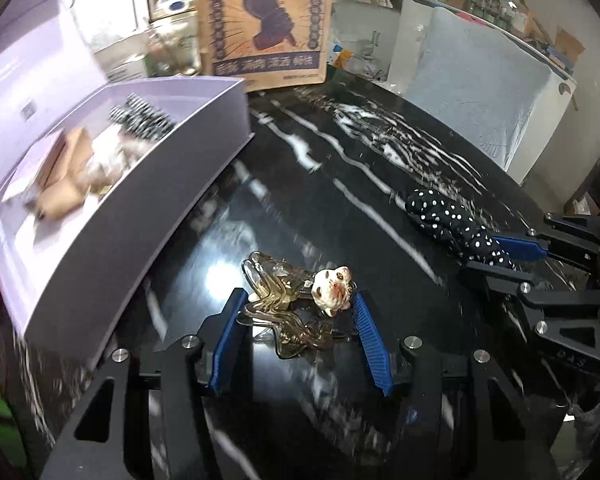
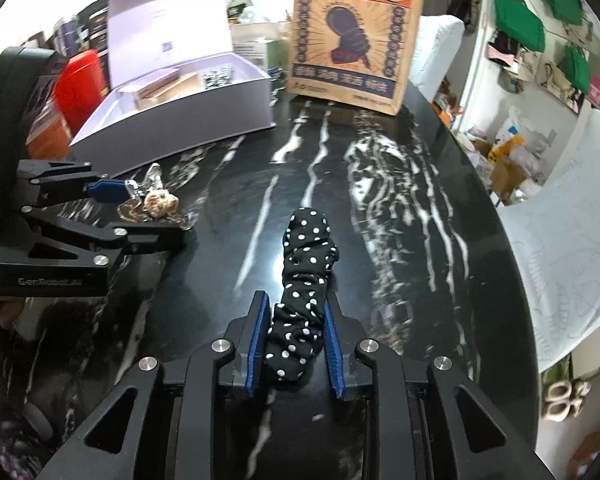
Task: Organize rigid objects
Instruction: 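Grasp the gold bear-charm clip with the left tool while the right tool holds the scrunchie, then carry the gold clip with the left tool while the right tool carries the scrunchie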
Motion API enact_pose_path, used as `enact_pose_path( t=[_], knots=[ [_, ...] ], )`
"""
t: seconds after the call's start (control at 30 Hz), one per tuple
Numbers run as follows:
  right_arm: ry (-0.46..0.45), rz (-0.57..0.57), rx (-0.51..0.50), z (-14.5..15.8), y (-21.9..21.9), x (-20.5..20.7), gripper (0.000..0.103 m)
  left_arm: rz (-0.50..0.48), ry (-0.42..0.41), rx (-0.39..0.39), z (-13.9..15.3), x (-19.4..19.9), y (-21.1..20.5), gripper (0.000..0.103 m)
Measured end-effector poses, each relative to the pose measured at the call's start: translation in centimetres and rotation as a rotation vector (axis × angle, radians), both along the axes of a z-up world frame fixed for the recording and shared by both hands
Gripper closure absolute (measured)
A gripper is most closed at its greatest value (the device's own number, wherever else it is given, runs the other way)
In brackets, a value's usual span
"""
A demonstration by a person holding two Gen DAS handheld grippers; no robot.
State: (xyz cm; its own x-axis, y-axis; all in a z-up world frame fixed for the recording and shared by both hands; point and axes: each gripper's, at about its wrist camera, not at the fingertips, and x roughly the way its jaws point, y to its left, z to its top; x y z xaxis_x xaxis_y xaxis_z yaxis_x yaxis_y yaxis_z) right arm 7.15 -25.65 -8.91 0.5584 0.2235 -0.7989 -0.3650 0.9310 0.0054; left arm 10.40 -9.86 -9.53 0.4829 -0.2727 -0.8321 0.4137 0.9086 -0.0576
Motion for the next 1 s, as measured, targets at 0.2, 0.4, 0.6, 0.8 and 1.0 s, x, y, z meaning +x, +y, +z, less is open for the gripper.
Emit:
enact_pose_path(
  t=[0.2,0.4,0.6,0.8,1.0],
  knots=[
    [0.005,0.029,0.002,-0.1,1.5,-1.5,0.078,0.081,0.028,-0.029,-0.1,-2.9,3.4,0.049],
    [0.014,0.053,0.018,-0.1,3.0,-3.2,0.078,0.136,0.037,-0.058,-0.3,-5.5,6.0,0.049],
    [0.007,0.03,0.021,-0.2,3.5,-3.7,0.077,0.135,0.002,-0.062,-0.4,-6.9,7.1,0.049],
    [0.002,0.01,0.016,-0.3,3.8,-3.0,0.064,0.141,-0.041,-0.048,-0.5,-7.0,6.5,0.049],
    [-0.005,-0.018,0.029,-0.3,4.2,-2.8,0.088,0.16,-0.049,-0.073,-0.6,-6.9,6.8,0.049]
  ],
)
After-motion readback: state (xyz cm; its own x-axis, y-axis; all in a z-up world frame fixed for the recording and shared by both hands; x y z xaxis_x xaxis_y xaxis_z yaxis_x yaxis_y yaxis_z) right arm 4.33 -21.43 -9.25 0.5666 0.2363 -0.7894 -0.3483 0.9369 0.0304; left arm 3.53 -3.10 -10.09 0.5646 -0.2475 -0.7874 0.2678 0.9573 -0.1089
